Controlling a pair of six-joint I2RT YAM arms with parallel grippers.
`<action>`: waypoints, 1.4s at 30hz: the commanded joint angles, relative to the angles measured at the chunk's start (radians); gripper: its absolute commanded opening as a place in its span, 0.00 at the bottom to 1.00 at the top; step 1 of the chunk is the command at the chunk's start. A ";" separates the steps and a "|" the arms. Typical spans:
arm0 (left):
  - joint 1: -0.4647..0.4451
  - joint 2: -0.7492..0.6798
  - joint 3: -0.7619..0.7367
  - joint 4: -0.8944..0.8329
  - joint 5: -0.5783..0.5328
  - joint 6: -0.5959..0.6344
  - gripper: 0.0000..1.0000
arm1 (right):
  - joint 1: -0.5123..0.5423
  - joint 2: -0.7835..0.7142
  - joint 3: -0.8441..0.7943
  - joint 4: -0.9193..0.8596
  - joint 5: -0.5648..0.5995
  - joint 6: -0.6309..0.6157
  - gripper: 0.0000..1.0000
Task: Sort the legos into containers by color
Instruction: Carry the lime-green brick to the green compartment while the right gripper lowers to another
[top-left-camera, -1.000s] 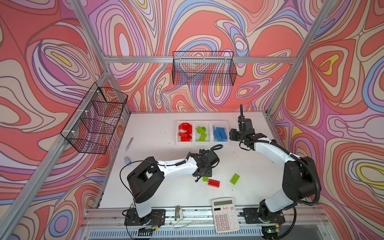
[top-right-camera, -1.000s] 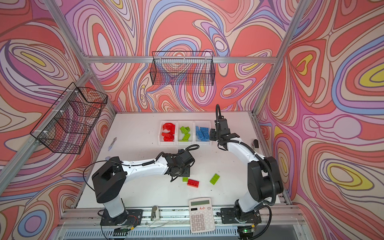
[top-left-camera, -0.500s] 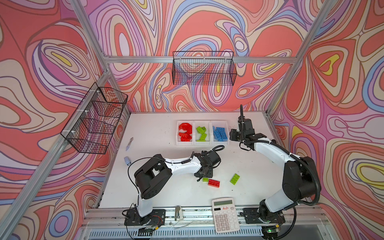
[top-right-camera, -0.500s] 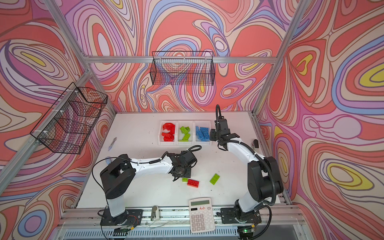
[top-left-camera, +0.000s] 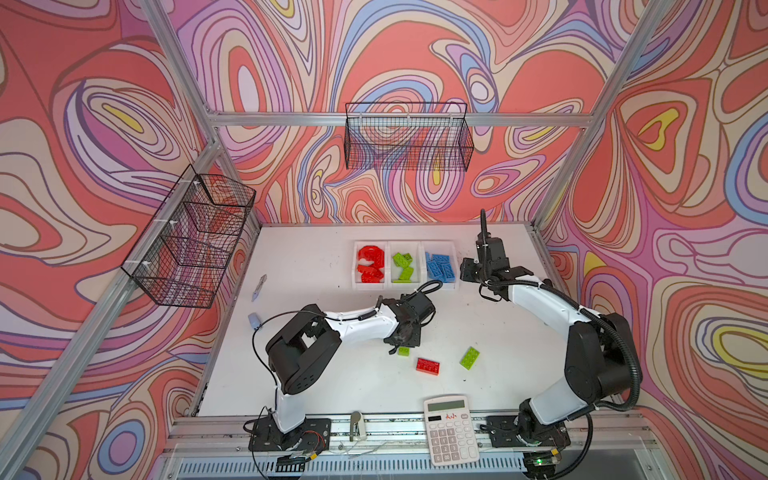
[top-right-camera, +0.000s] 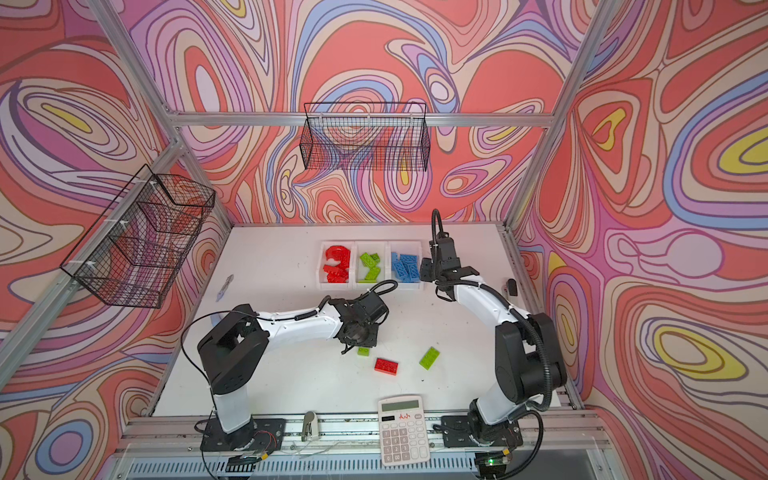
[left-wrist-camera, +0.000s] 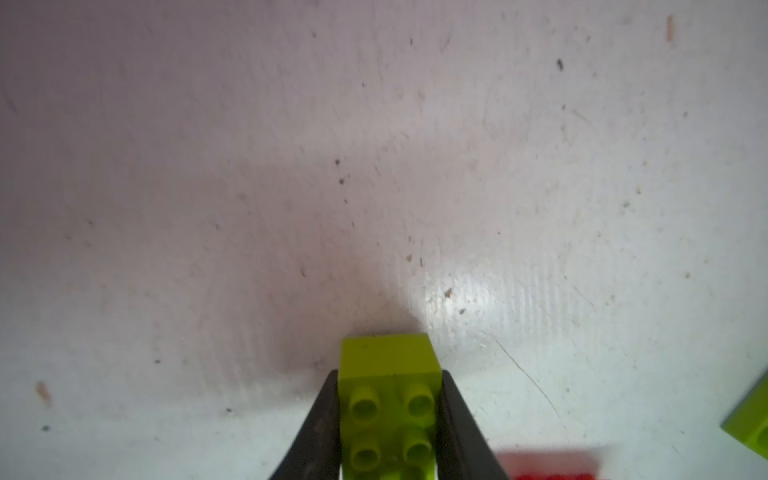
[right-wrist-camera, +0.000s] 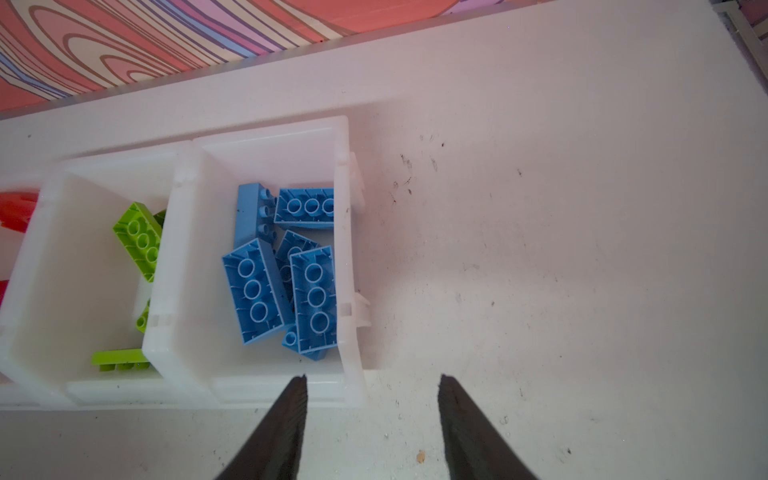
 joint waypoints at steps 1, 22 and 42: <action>0.061 -0.023 0.087 -0.031 -0.069 0.130 0.17 | -0.007 -0.037 -0.014 -0.014 0.013 0.012 0.54; 0.274 0.409 0.795 0.068 -0.071 0.496 0.26 | -0.006 -0.344 -0.386 -0.193 -0.097 0.258 0.62; 0.340 0.064 0.461 0.229 -0.078 0.473 0.68 | -0.006 -0.430 -0.513 -0.385 -0.094 0.385 0.69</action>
